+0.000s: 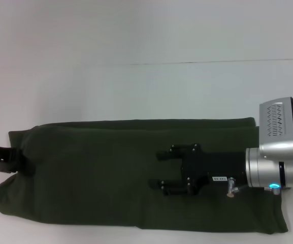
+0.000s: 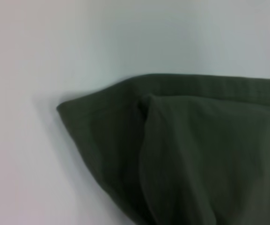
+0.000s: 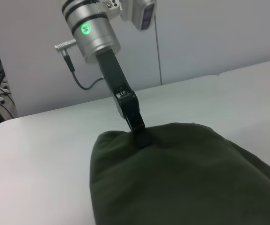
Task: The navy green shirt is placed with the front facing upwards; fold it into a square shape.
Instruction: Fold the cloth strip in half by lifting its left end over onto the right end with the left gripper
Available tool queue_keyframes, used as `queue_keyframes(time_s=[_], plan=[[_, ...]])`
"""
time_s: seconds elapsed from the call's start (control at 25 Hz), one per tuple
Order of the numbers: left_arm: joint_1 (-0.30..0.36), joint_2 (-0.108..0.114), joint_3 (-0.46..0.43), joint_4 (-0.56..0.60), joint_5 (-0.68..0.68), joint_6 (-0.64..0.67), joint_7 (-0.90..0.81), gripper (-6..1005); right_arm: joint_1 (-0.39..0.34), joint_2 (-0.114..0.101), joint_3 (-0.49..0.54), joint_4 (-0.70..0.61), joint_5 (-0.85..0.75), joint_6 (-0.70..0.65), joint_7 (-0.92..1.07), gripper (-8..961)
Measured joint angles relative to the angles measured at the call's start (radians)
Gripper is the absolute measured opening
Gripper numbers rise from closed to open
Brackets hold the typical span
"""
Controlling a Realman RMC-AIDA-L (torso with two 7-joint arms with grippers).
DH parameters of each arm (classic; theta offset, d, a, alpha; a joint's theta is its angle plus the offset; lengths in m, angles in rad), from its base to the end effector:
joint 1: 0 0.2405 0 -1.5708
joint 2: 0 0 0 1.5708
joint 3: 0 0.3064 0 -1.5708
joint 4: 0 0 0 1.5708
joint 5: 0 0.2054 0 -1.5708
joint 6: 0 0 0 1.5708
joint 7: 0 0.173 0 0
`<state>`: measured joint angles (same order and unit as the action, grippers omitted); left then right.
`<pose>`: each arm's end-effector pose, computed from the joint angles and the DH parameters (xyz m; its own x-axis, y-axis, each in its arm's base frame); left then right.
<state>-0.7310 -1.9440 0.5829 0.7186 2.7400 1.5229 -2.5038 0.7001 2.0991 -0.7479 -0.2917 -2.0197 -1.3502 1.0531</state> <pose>-0.3458 0.4013 0.0136 0.1832 0.9733 0.1385 0.9476 -0.1373 -0.2884 0.2585 0.3634 -0.1315 0.8819 -0.2153 -0.4193 -0.2875 -0.9507 -0.1165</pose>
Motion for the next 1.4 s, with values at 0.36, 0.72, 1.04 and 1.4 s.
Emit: queue_keyframes(time_s=[0.36,0.72,1.04,1.4], plan=[[0.002,0.014,-0.065,0.02,-0.106,0.093,0.035,83,0.021,0.005,-0.002,0.021,0.004,0.042,-0.005,783],[0.029,0.024,-0.102,0.069,-0.136,0.121,0.047,82,0.042,0.009,-0.002,0.046,0.006,0.089,-0.007,784],[0.073,0.04,-0.108,0.105,-0.12,0.101,0.052,82,0.042,0.005,0.004,0.048,0.023,0.09,-0.015,784],[0.068,0.069,-0.192,0.136,-0.009,0.08,0.053,81,0.037,0.003,-0.001,0.039,0.042,0.085,-0.015,783]])
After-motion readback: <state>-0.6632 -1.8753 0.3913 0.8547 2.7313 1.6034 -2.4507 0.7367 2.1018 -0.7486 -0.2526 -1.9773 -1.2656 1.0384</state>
